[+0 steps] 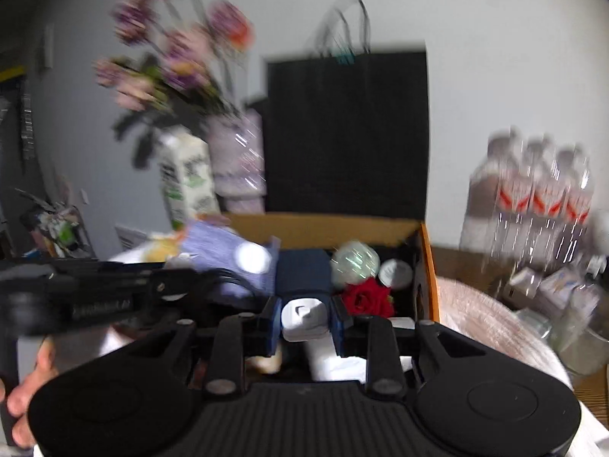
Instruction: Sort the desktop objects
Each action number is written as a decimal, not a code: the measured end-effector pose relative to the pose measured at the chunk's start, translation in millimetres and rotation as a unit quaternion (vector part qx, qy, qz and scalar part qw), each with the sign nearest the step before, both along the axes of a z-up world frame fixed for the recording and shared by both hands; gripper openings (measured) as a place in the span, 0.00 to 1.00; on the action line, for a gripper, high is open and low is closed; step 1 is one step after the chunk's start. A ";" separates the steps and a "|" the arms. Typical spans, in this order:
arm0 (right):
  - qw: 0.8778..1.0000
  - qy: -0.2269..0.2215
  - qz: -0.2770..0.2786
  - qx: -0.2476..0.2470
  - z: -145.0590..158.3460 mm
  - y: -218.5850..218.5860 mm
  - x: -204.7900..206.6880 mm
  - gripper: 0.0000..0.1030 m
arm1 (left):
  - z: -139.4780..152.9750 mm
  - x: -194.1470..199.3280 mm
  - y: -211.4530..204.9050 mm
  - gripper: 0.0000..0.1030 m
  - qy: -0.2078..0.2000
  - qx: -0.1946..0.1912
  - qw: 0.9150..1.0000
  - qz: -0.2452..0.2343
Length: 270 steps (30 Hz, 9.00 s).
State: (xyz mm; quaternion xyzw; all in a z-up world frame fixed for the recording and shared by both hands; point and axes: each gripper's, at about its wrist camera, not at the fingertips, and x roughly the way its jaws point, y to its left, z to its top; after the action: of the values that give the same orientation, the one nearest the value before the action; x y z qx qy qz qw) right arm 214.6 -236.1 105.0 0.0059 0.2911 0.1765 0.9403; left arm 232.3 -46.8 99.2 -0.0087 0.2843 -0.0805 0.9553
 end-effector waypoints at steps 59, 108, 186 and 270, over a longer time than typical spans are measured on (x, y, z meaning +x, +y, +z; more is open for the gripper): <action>0.998 -0.043 -0.033 -0.022 -88.4 -13.5 -319.4 0.73 | -58.2 -308.0 45.7 0.80 0.003 -0.026 0.994 0.109; 0.998 -0.055 -0.005 -0.024 -50.0 33.5 -188.6 0.00 | -14.8 -183.4 47.4 0.21 0.030 -0.051 0.998 0.026; 0.996 -0.067 0.060 -0.005 38.6 25.5 -15.9 0.01 | 24.6 20.3 27.4 0.21 0.019 -0.021 0.999 0.027; 0.998 0.025 -0.029 -0.055 -110.8 30.3 -214.9 1.00 | -91.0 -236.0 49.7 1.00 0.054 0.017 0.995 0.087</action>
State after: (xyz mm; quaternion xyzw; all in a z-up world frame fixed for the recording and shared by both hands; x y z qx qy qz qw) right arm -0.2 -205.8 -5.8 -0.0329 0.3237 0.1332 0.9362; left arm -3.7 2.9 8.2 -0.0217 0.3345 0.0086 0.9421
